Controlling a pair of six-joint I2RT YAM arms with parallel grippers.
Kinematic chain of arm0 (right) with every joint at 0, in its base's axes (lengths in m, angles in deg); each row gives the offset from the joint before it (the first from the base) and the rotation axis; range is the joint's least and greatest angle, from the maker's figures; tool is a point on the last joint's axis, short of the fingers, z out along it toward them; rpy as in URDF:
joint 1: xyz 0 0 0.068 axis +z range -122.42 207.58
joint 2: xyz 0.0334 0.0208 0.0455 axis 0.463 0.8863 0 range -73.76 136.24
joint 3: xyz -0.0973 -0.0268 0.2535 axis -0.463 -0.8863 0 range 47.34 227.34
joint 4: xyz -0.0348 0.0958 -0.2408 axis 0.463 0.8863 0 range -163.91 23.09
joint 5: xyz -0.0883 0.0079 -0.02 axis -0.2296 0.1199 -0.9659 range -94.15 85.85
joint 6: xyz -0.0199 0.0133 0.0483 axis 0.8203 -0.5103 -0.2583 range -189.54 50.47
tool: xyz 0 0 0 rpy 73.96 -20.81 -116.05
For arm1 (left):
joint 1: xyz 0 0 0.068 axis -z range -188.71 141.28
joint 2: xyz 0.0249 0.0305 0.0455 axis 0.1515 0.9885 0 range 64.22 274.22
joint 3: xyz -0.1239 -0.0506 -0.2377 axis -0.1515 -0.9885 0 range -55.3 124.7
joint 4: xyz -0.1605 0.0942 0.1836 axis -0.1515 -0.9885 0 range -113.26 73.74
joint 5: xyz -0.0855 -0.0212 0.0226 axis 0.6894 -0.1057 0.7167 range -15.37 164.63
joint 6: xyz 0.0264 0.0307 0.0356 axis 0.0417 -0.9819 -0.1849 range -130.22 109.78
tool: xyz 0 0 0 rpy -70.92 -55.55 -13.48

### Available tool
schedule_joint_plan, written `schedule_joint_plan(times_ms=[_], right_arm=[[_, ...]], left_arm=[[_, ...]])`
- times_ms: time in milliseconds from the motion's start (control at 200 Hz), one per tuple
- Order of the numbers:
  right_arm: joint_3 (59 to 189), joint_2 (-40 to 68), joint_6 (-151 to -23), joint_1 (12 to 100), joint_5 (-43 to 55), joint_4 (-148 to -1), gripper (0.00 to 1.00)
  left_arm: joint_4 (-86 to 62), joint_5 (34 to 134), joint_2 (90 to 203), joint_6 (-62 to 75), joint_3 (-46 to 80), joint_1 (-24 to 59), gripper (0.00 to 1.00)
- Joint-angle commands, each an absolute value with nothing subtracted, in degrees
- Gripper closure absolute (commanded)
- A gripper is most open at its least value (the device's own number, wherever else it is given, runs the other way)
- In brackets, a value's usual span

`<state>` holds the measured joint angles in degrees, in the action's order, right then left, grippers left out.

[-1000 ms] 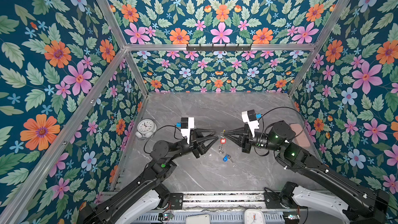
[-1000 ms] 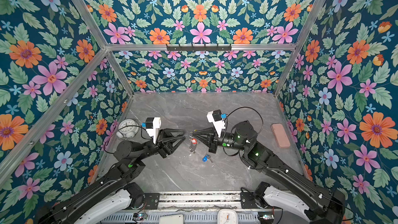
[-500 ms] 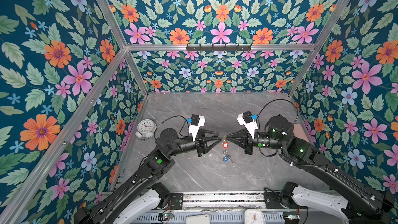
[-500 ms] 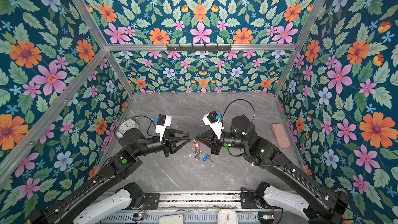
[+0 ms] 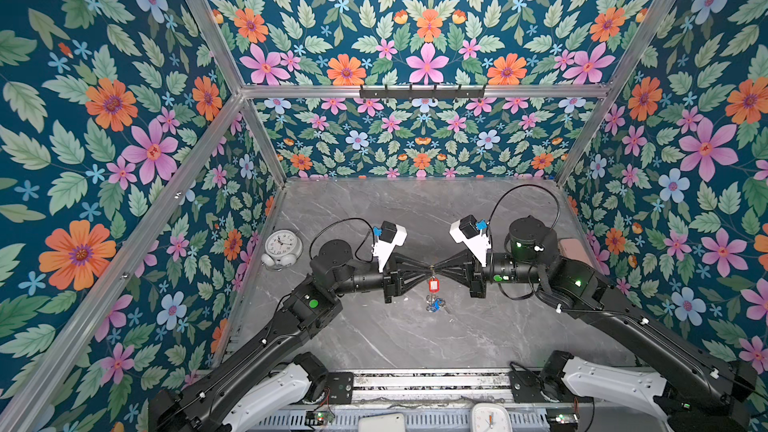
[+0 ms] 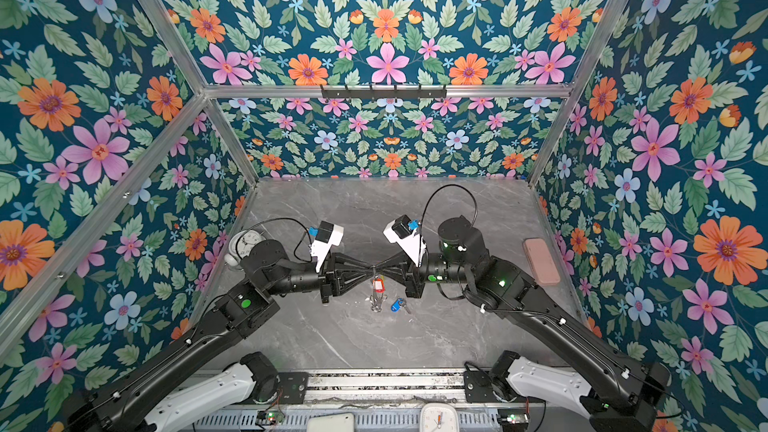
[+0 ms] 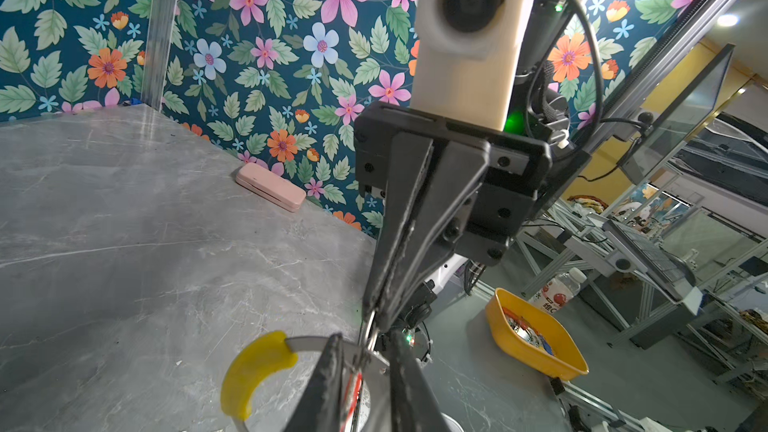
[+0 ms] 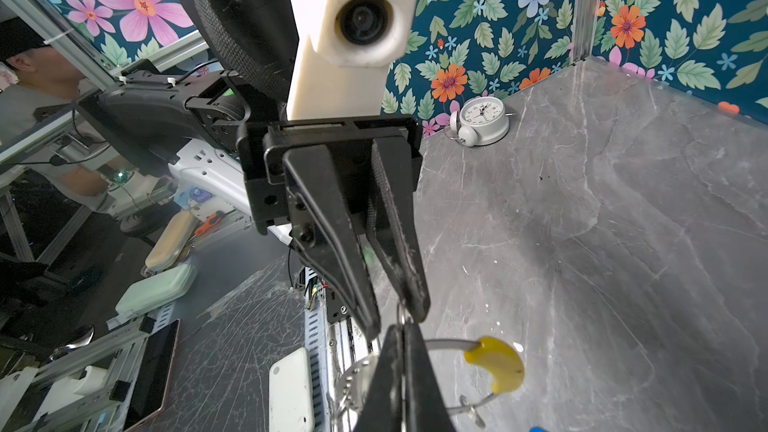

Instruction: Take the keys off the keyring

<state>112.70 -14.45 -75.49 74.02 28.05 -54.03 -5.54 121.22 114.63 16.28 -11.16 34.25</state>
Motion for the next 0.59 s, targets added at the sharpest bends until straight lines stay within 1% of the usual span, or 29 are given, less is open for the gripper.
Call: schedule_joint_plan(times_ms=[0,330,450,485,590], right_arm=[[113.44,-14.09,-74.57,74.03,27.93,-53.71,1.0],[113.87,-13.47,-74.3,74.08,27.75,-53.73,1.0],[113.37,-13.6,-75.1,74.08,27.67,-55.34,1.0],[113.08,-13.87,-75.39,74.06,27.43,-56.08,0.96],[110.98,-15.73,-77.08,74.08,25.84,-60.55,0.74]], left_arm=[[-4.23,122.69,114.84,15.7,-10.84,34.2,0.81],[-1.5,122.77,115.01,16.91,-11.54,34.33,0.96],[1.4,122.24,114.93,18.24,-12.76,34.28,0.99],[2.16,122.11,114.89,18.56,-13.14,34.27,1.0],[4.73,121.09,114.43,19.42,-14.34,34.29,1.0]])
